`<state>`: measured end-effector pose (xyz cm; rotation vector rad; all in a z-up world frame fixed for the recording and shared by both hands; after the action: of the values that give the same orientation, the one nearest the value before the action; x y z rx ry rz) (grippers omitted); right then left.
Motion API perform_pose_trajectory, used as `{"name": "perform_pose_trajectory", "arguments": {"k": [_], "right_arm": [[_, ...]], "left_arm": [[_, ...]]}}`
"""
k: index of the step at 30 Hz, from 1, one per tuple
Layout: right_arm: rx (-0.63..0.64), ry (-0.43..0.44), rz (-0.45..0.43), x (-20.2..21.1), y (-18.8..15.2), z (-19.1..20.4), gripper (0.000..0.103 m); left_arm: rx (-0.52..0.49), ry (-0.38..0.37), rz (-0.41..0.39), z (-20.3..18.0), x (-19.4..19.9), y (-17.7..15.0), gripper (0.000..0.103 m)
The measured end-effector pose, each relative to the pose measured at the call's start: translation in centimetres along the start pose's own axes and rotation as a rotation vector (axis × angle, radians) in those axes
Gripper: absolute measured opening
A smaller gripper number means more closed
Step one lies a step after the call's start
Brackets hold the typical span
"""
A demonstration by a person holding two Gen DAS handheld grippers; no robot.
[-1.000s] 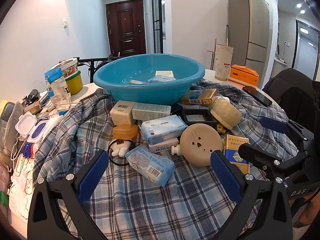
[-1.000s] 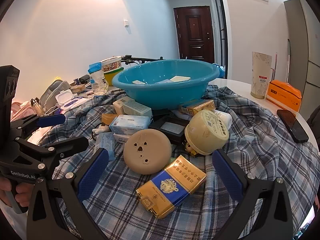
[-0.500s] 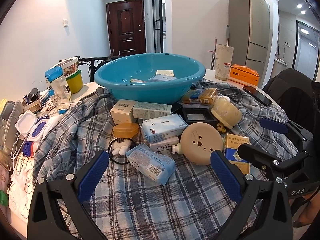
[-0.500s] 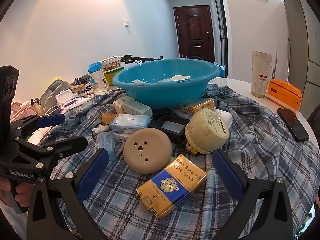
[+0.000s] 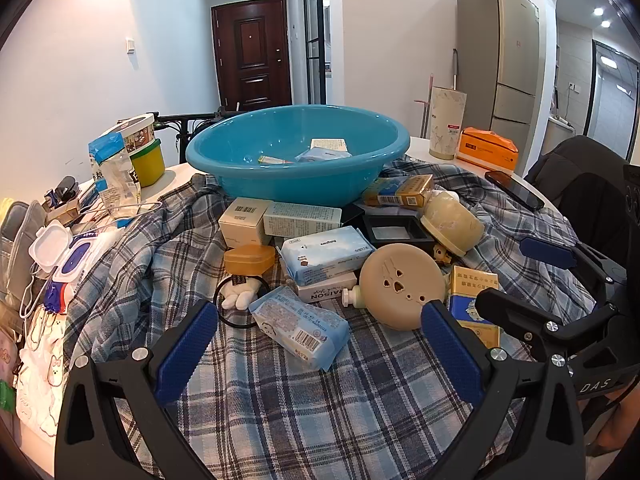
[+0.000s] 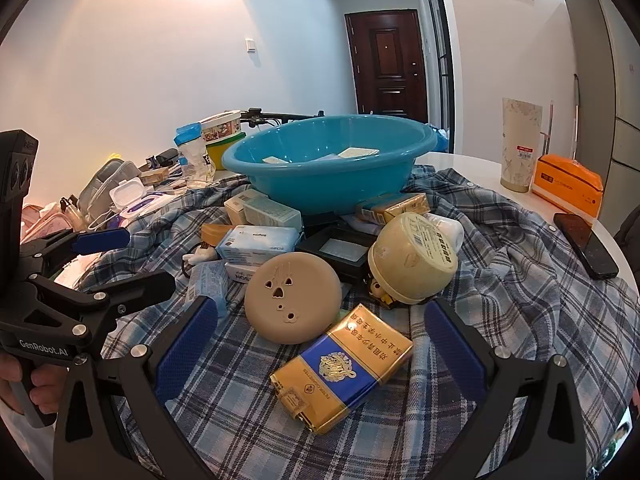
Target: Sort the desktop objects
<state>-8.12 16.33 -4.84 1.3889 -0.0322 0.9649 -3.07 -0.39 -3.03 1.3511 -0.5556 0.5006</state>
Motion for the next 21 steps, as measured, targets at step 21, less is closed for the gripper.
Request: {"name": "perform_pose_trajectory", "arguments": {"k": [21], "right_arm": [[-0.204,0.059,0.061,-5.5,4.1,-8.7,0.103]], "left_arm": [[0.043,-0.009,0.015,1.6,-0.8,-0.9,0.103]]}}
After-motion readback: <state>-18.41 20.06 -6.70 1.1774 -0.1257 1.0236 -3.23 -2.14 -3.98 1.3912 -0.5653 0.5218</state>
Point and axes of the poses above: each gripper's, at about its wrist camera, not at the fingertips, and x roughly against the way its jaws point, z to its left, y to its top, the point moved 4 cm from there along -x, roughly the way its jaws point, and after that the axes turned 8 degrees about -x, right-handed, at the moved point
